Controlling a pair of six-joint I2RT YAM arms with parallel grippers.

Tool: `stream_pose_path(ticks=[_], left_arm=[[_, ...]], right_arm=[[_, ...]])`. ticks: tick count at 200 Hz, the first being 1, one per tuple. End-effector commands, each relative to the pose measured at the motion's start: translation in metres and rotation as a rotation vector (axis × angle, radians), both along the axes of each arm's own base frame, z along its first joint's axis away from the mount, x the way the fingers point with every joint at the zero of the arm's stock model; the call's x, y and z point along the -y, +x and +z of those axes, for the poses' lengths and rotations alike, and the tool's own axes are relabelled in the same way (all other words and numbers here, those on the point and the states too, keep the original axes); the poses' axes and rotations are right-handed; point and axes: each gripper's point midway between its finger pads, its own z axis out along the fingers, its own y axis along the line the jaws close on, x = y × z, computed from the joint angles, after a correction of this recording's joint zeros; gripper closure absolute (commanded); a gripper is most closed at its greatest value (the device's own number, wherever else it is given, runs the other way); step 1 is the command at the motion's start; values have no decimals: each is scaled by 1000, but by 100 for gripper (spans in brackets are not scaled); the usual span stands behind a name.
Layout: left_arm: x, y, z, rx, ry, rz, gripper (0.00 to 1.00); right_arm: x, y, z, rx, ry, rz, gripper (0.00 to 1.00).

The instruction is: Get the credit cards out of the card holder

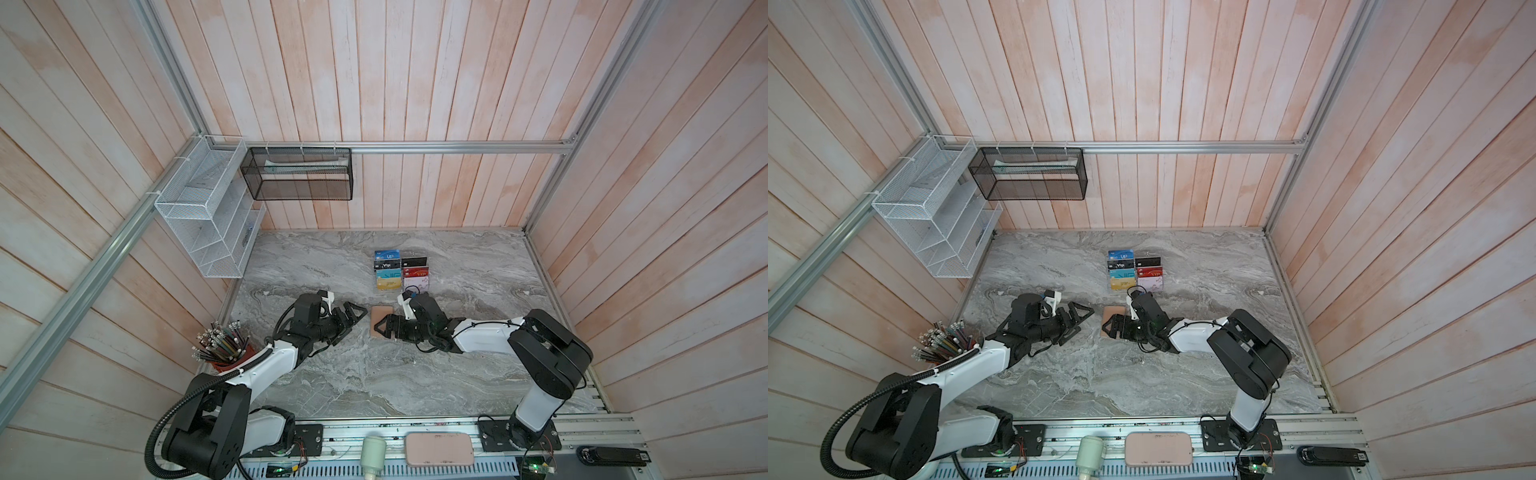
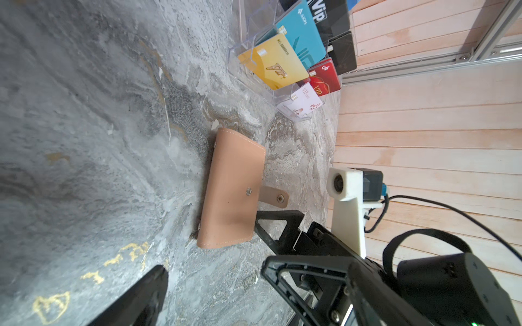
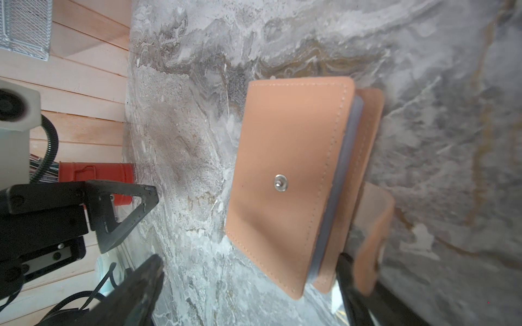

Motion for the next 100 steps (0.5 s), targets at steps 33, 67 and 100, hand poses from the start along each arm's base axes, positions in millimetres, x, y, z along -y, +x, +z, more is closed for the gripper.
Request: stream_pose_path(ticks=[33, 67, 100], left_arm=[[-4, -7, -5, -10, -22, -10, 0], [2, -3, -3, -16, -62, -28, 0], [4, 3, 1, -14, -73, -30, 0]], right_arm=[[-14, 6, 10, 22, -4, 13, 4], [-15, 12, 8, 28, -15, 8, 4], [-17, 17, 6, 28, -7, 10, 3]])
